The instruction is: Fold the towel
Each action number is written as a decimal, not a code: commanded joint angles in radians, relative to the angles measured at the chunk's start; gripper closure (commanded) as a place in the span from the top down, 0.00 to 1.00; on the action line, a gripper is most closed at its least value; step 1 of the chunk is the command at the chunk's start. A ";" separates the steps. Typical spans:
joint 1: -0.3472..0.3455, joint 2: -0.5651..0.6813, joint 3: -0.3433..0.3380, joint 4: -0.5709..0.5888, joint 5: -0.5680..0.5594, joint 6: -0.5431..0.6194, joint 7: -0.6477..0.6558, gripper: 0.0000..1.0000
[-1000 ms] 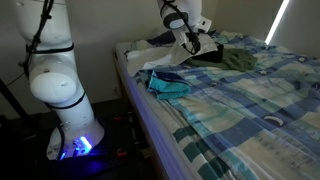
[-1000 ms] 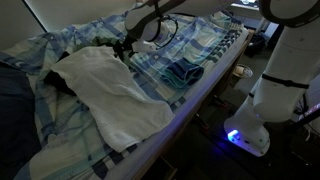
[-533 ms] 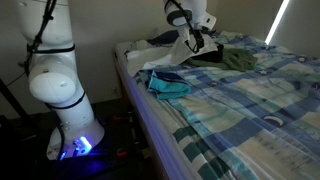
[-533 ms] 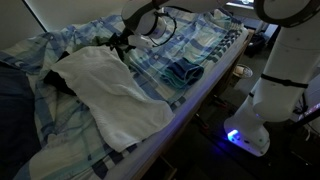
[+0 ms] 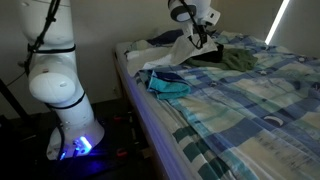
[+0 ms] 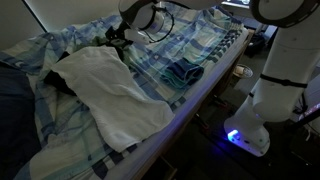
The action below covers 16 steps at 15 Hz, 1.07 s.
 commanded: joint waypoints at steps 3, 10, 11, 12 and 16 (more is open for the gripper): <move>0.000 0.000 0.000 0.000 0.000 0.000 0.001 1.00; -0.014 0.017 0.022 -0.069 0.097 0.053 -0.079 1.00; -0.018 0.027 0.028 -0.073 0.130 0.056 -0.107 1.00; -0.018 0.037 0.029 -0.079 0.157 0.058 -0.130 1.00; -0.043 0.095 0.063 -0.058 0.344 0.049 -0.330 1.00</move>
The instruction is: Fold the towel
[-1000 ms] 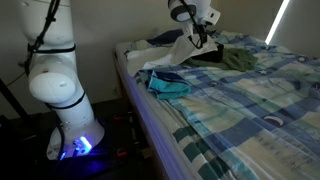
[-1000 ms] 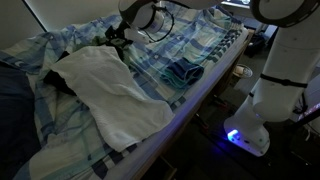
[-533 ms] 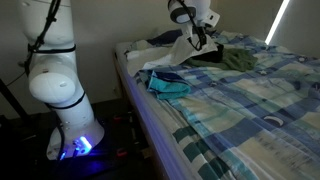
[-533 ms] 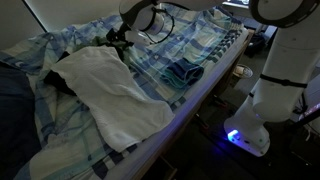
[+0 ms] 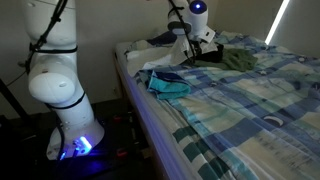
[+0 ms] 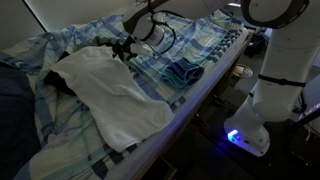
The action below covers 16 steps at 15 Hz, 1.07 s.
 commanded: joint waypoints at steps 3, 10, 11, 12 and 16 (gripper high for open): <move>-0.045 0.075 0.056 0.025 0.255 0.006 -0.277 1.00; -0.059 0.085 0.061 0.024 0.501 0.000 -0.515 0.51; -0.058 0.080 0.059 0.022 0.525 0.003 -0.536 0.43; -0.056 0.074 0.057 0.020 0.542 0.007 -0.552 0.36; -0.050 0.059 0.054 0.015 0.597 0.009 -0.606 0.05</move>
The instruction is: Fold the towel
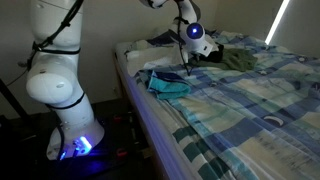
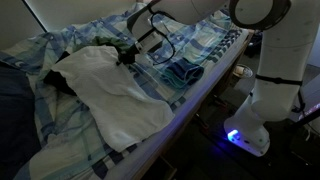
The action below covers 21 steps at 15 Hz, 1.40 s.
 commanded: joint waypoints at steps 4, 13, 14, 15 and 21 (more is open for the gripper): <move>0.003 -0.047 0.011 -0.015 0.083 0.008 -0.083 0.00; 0.048 -0.147 0.011 -0.069 -0.021 0.009 0.002 0.02; 0.052 -0.159 0.010 -0.078 -0.028 0.009 0.002 0.02; 0.055 -0.173 0.010 -0.088 -0.032 0.009 -0.001 0.02; 0.062 -0.248 0.007 -0.134 -0.019 0.000 -0.019 0.02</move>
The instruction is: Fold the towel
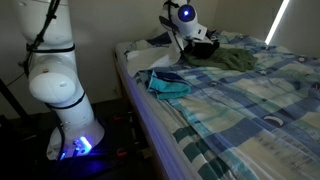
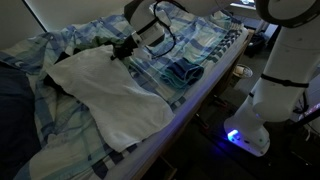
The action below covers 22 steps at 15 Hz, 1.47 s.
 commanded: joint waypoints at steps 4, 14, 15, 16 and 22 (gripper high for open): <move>0.008 -0.098 0.002 -0.071 -0.021 -0.007 0.011 0.09; 0.007 -0.133 -0.001 -0.084 -0.044 -0.030 0.016 0.01; 0.007 -0.140 -0.001 -0.090 -0.041 -0.030 0.018 0.01; 0.006 -0.149 -0.002 -0.099 -0.047 -0.037 0.027 0.01; 0.002 -0.247 -0.011 -0.206 -0.119 -0.080 0.091 0.01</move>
